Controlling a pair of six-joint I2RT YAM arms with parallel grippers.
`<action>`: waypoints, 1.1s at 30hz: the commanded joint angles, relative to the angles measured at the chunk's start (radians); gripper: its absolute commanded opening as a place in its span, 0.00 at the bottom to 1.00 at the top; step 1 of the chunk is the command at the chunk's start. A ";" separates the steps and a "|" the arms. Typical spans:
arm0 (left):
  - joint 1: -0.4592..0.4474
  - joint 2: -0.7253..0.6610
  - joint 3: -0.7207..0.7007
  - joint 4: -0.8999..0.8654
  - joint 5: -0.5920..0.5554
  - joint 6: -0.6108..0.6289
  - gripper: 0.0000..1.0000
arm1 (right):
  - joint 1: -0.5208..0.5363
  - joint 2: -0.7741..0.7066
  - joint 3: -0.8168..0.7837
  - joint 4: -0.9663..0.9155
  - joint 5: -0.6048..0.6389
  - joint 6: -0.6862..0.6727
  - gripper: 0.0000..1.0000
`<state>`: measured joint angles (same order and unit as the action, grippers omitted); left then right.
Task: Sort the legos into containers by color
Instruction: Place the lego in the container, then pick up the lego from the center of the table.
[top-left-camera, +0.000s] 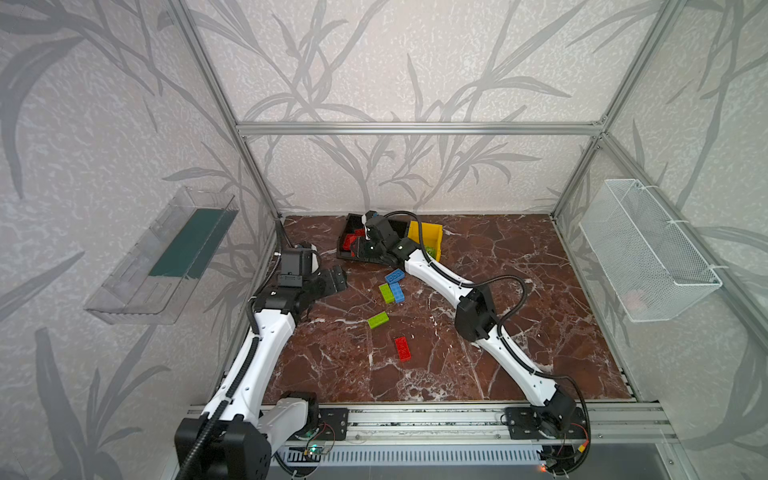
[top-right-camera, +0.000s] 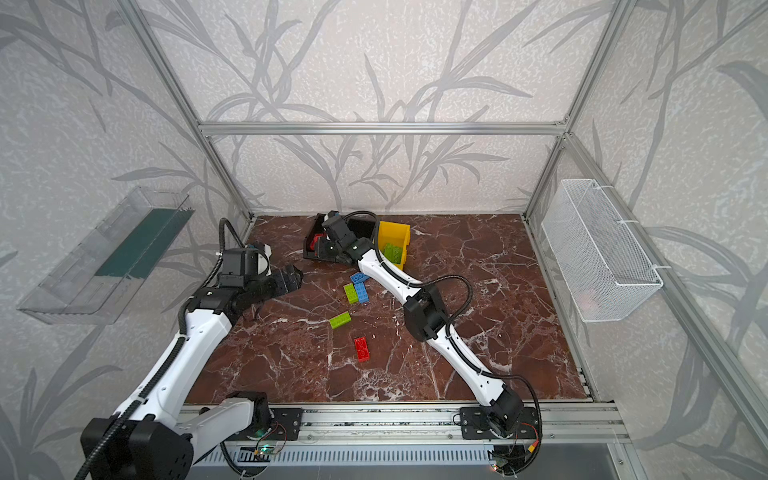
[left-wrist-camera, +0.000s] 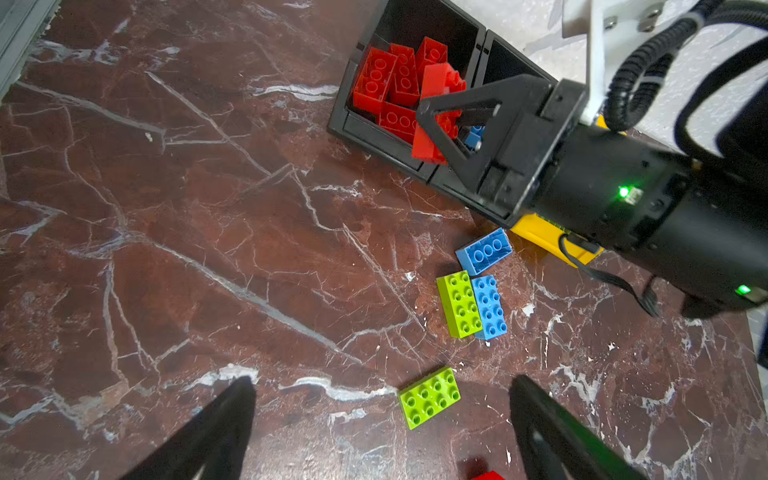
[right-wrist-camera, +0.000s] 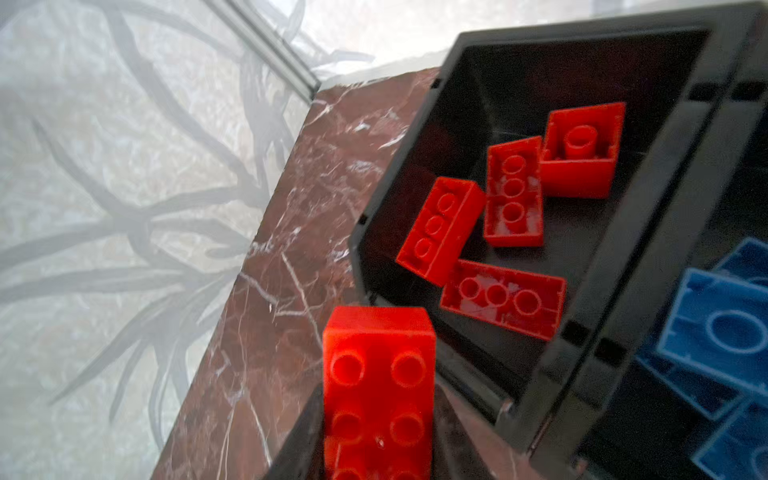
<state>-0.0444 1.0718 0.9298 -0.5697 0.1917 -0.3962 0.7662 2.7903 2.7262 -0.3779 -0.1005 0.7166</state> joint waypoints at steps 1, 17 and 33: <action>0.005 -0.023 -0.018 -0.037 -0.016 0.005 0.96 | -0.027 0.026 0.026 0.127 0.060 0.163 0.37; 0.003 -0.031 -0.026 -0.035 0.000 -0.015 0.98 | -0.067 -0.102 -0.044 0.177 -0.035 0.134 0.86; -0.276 0.278 0.083 0.012 -0.116 -0.059 0.98 | -0.146 -1.063 -1.079 0.151 0.127 -0.395 0.80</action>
<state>-0.2928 1.2945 0.9771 -0.5861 0.1165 -0.3912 0.6563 1.8107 1.7817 -0.1894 -0.0563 0.4400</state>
